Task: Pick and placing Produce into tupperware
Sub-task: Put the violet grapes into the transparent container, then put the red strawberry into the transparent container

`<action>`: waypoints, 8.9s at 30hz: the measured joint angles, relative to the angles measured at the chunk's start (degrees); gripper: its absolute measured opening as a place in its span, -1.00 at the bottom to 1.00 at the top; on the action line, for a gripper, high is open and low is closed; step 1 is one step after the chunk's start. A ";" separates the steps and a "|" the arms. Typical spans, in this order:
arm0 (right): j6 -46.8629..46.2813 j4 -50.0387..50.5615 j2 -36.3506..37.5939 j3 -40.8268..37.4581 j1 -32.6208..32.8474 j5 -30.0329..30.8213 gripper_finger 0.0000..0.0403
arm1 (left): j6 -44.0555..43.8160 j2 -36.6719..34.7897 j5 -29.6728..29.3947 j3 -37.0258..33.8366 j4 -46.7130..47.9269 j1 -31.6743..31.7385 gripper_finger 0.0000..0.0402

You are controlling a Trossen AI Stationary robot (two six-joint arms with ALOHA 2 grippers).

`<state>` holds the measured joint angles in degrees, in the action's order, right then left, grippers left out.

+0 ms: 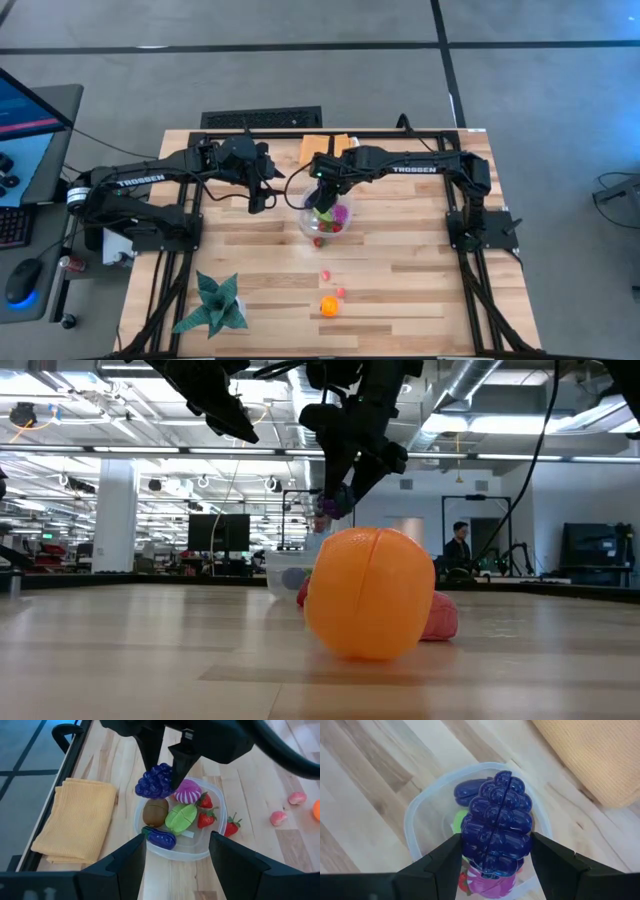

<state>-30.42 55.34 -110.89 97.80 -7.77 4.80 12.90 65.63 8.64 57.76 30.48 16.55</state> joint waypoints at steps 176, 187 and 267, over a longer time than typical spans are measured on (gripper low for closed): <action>-15.30 -14.28 71.95 -58.40 39.59 31.89 0.61 | -37.01 36.70 -26.24 -16.92 -48.44 -29.57 0.04; -16.22 -14.26 71.95 -58.40 41.14 34.30 0.61 | -37.76 36.70 -29.17 -16.92 -49.72 -29.01 0.04; -15.45 -12.40 71.95 -58.38 41.07 35.95 0.50 | -27.32 32.92 -28.40 -8.02 -45.38 -27.14 -0.30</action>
<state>-45.87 42.94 -38.94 39.42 33.30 40.75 -14.42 98.55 -19.76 49.74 -14.90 -10.59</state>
